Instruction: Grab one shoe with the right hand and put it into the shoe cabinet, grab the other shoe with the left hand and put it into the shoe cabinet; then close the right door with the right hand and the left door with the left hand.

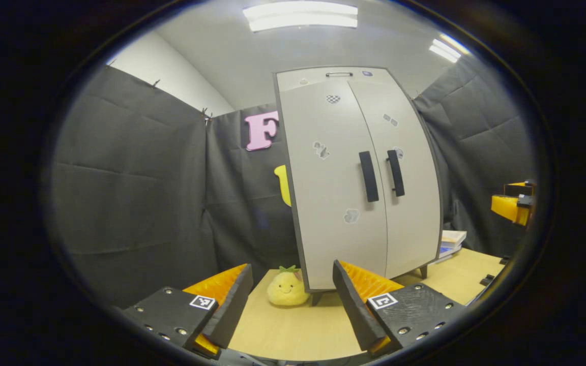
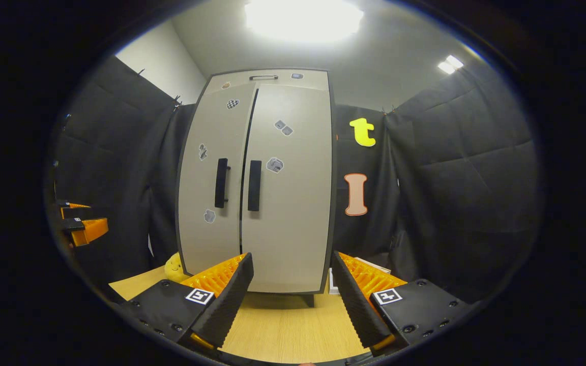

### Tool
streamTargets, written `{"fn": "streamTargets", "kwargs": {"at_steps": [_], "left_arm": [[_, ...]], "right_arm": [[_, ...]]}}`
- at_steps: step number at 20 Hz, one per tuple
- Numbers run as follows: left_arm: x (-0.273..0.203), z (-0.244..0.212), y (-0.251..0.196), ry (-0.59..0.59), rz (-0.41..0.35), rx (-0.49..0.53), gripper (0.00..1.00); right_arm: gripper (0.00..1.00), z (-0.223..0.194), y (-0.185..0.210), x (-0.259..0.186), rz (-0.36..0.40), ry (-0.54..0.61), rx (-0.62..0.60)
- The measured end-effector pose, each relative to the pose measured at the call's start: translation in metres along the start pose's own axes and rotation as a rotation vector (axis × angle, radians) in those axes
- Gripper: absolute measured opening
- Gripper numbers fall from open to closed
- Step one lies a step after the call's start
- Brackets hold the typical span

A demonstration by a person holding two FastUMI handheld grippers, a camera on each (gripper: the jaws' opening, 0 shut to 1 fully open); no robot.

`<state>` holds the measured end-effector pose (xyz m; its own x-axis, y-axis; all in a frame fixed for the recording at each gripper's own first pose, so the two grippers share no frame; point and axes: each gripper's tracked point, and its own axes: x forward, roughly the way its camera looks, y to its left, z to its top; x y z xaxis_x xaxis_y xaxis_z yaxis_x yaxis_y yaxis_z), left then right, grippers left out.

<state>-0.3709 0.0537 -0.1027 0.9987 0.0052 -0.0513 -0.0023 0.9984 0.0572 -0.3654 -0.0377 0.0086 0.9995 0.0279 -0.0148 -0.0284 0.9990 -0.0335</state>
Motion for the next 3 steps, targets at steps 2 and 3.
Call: {"fn": "streamTargets", "kwargs": {"at_steps": [2,3], "left_arm": [[-0.0012,0.0000,-0.0002,0.003,-0.005,0.001,0.91],[-0.0012,0.0002,0.0001,0.001,-0.006,0.003,0.91]], "right_arm": [[0.98,0.0002,-0.0017,0.0023,-0.005,-0.002,0.000],[0.98,0.0005,-0.0026,0.0025,-0.007,-0.002,0.002]]}}
